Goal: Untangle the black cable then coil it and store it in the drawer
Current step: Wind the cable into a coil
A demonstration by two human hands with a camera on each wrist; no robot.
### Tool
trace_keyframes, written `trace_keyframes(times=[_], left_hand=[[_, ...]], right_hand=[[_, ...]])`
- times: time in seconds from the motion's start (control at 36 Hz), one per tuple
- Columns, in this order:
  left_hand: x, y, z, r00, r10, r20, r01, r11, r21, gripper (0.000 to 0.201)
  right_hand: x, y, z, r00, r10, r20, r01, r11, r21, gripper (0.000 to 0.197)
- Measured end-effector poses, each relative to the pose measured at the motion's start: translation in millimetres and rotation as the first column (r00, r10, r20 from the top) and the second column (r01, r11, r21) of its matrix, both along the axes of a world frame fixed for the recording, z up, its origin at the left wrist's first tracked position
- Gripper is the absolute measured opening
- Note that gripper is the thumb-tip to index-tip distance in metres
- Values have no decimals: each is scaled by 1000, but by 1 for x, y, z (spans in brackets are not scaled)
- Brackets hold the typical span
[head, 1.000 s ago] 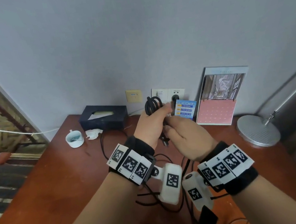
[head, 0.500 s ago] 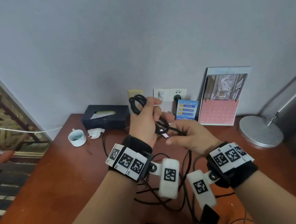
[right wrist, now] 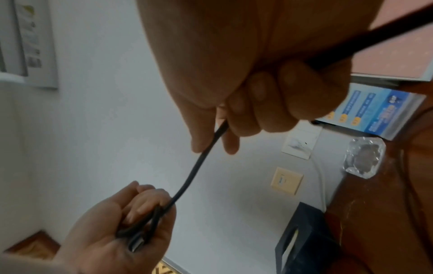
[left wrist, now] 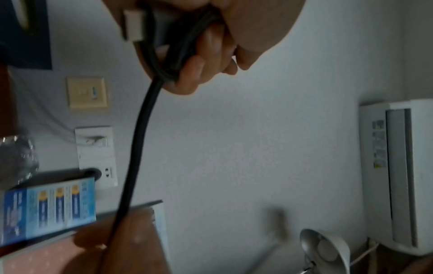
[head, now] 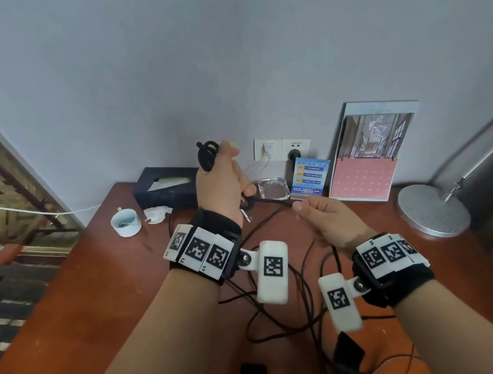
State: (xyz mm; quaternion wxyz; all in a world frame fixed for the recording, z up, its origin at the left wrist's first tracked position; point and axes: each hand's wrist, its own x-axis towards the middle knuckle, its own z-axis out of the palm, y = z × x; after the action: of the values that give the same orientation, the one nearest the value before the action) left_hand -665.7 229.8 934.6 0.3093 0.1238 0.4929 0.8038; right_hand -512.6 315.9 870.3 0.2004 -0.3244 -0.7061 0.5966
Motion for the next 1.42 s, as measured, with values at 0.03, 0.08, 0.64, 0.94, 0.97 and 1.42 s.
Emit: trace_keyframes(times=[0.03,0.08,0.64,0.94,0.97,1.42], left_hand=[[-2,0,-1,1000,17,-3,-17,999,-31,27],[-6,0,-3,998,62,-28,-65,992,-108,36],[8,-9,-17,801,-435,-412,228,857,-462,37],[31,-15,-21,599,-758,-258,685,652,-325,69],[33,-15,-21,603,-765,-228,713,644,-277,50],[20,-11,-5,885,-458,79,457,889,41,21]], right_hand=[[1,1,-1,1000,-1,2,1,999,45,27],[4,4,-1,999,39,12,-41,984,174,21],[3,4,52,924,327,198,-347,499,794,29],[-8,2,50,975,127,-185,-15,860,510,31],[-10,3,49,975,93,-203,17,876,482,34],[3,11,33,947,49,-318,15,980,198,18]])
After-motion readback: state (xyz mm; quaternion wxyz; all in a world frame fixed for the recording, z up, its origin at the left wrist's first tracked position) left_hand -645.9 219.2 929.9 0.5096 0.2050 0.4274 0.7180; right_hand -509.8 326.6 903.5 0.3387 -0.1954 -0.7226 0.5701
